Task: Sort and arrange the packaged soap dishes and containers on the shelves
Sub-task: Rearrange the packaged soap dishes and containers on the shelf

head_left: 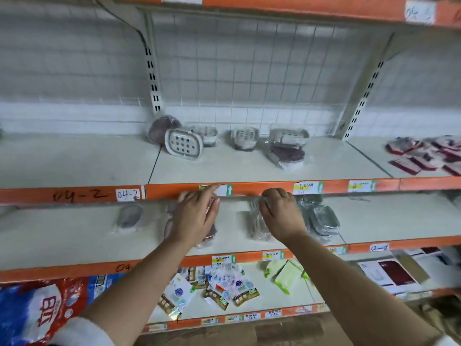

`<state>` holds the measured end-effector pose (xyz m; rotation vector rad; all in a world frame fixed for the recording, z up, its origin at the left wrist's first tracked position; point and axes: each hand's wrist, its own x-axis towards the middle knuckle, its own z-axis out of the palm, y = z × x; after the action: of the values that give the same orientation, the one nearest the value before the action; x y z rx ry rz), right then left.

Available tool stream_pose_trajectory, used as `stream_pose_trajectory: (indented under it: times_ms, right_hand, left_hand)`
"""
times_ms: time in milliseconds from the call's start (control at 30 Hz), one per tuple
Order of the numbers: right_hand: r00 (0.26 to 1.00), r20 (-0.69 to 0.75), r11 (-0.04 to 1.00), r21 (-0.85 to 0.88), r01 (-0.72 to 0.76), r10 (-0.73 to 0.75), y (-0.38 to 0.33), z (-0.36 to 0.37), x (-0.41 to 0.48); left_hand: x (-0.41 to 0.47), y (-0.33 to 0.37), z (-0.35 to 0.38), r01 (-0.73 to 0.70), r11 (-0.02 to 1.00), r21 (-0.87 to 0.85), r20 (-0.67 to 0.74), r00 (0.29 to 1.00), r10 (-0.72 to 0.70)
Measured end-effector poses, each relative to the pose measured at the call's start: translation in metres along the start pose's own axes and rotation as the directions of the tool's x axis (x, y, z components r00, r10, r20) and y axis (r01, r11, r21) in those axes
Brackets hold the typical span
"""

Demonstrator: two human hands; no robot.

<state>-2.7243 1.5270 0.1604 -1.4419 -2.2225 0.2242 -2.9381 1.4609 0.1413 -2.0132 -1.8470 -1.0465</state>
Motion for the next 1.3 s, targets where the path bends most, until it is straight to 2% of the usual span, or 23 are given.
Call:
stream_pose_trajectory:
  times_ms: [400,567,833,1100,1300]
  right_hand:
    - [0.995,-0.1,0.999,0.041,-0.015,0.019,-0.015,0.011,0.119]
    - [0.994,-0.11,1.0,0.029,-0.006,0.01,-0.023,0.028,0.142]
    - [0.991,-0.128,0.999,0.018,-0.04,0.042,-0.027,0.041,0.17]
    - [0.996,-0.078,0.994,0.099,-0.04,0.048,-0.027,0.059,0.188]
    - [0.997,-0.074,0.993,0.122,0.003,0.006,-0.028,0.065,0.199]
  left_hand:
    - [0.127,-0.089,0.026,-0.065,0.997,0.03,-0.093,0.993,0.067]
    - [0.16,-0.121,0.038,-0.04,0.967,0.25,-0.102,0.992,0.067]
    - [0.183,-0.133,0.039,-0.048,0.926,0.374,-0.068,0.995,0.079]
    - [0.181,-0.148,0.034,-0.034,0.957,0.289,0.008,0.999,0.033]
    - [0.17,-0.154,0.019,-0.044,0.958,0.285,-0.05,0.997,0.061]
